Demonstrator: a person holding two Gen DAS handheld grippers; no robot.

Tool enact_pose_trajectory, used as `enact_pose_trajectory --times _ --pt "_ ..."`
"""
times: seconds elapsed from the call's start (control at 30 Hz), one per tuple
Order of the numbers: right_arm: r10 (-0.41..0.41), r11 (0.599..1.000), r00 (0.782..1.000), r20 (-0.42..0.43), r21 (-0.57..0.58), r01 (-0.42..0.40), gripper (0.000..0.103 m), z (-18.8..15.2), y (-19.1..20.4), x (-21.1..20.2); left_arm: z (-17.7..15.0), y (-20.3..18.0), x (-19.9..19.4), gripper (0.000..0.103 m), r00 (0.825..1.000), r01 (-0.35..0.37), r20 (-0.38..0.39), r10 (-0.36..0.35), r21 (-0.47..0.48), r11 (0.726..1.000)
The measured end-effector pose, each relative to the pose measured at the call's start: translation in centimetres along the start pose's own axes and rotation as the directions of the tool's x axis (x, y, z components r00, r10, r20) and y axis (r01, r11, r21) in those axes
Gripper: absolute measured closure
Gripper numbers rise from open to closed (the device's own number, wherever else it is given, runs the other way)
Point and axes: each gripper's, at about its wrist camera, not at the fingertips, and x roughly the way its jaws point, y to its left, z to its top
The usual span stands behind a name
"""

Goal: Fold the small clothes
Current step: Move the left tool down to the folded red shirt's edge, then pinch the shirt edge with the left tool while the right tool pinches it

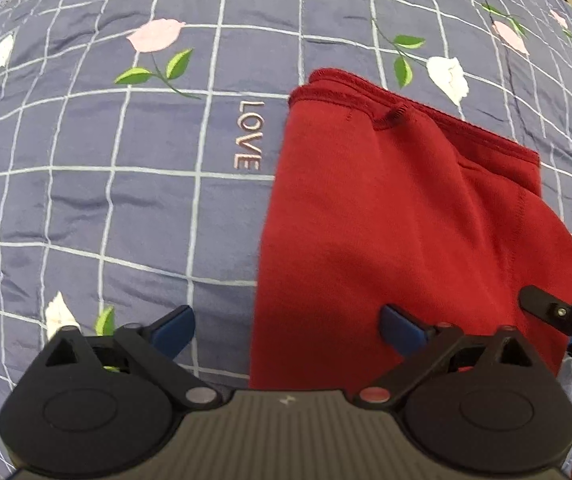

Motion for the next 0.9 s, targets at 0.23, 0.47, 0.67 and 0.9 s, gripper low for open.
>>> enact_pose_trajectory --times 0.23,0.47,0.67,0.9 --pt "0.013 1.000 1.000 0.011 0.002 -0.013 0.077 -0.5 1.0 -0.9 -1.0 -0.2 -1.5 0.067 0.997 0.068 0.027 -0.069 0.027 0.997" --pt "0.037 0.998 0.998 0.047 -0.048 -0.035 0.086 -1.4 3.1 -3.1 -1.9 0.8 -4.9 0.084 0.984 0.144 0.095 -0.149 0.055 0.988" --pt "0.067 0.994 0.995 0.080 -0.096 -0.059 0.087 -3.1 6.7 -5.0 -2.6 3.7 -8.6 0.084 0.971 0.187 0.146 -0.192 0.043 0.981" --pt "0.107 0.988 0.990 0.088 -0.121 -0.096 0.088 -6.4 10.8 -6.2 -4.5 9.8 -11.8 0.084 0.965 0.185 0.187 -0.183 0.007 0.983"
